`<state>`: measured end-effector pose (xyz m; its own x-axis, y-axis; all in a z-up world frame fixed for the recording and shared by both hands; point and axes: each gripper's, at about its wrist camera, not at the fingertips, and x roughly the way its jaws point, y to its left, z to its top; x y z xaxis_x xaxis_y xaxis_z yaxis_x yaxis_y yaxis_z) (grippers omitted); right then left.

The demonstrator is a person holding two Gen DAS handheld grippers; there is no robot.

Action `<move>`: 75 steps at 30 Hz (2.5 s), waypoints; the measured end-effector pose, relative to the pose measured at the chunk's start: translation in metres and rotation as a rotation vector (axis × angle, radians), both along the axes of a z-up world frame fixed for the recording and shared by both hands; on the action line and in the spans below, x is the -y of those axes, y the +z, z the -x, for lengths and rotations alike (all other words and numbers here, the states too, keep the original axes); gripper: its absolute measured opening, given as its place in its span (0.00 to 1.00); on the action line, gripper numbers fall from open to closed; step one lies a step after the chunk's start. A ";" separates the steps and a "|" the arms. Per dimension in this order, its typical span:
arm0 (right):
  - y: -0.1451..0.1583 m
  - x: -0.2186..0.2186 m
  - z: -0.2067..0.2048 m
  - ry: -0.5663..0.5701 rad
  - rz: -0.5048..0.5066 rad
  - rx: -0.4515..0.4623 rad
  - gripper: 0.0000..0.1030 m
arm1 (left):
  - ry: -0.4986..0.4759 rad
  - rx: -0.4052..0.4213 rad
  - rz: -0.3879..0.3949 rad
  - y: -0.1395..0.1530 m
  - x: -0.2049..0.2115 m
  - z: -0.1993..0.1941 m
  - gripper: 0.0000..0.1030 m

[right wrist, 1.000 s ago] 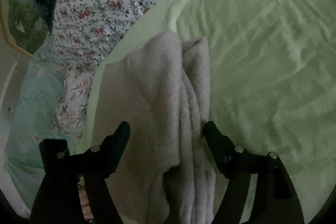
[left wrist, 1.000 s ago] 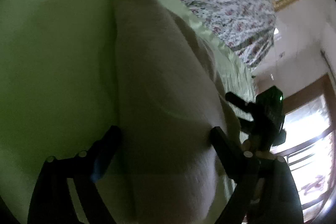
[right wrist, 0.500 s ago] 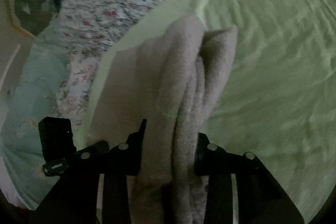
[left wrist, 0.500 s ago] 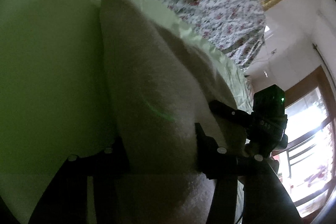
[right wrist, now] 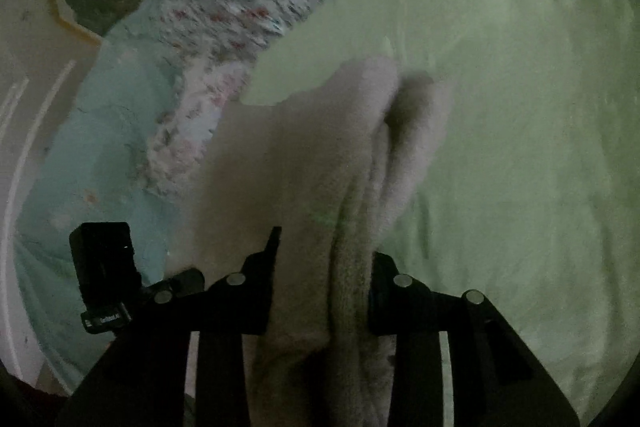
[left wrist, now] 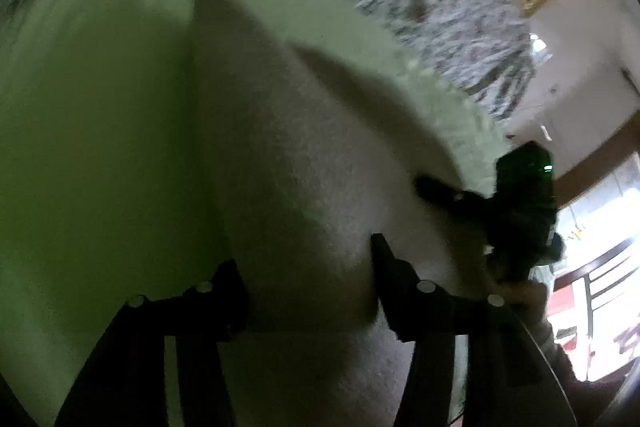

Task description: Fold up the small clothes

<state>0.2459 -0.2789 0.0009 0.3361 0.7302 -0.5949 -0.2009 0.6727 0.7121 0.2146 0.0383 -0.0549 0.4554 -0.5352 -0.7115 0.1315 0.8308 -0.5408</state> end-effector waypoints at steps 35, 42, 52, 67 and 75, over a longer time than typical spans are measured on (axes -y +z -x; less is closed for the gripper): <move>0.013 0.018 -0.047 -0.156 0.210 0.073 0.20 | 0.110 0.054 -0.130 0.010 0.013 0.004 0.68; 0.052 0.034 -0.007 -0.209 0.184 0.134 0.25 | 0.146 0.088 -0.175 0.035 0.007 0.030 0.65; 0.067 0.005 0.088 -0.082 0.122 0.149 0.25 | -0.065 0.252 0.045 0.070 0.040 0.088 0.65; 0.005 0.023 0.096 -0.152 0.253 0.036 0.00 | -0.037 0.089 -0.038 0.003 0.035 0.093 0.43; 0.021 0.021 0.110 -0.149 0.290 0.072 0.03 | -0.023 0.104 -0.059 0.012 0.035 0.122 0.45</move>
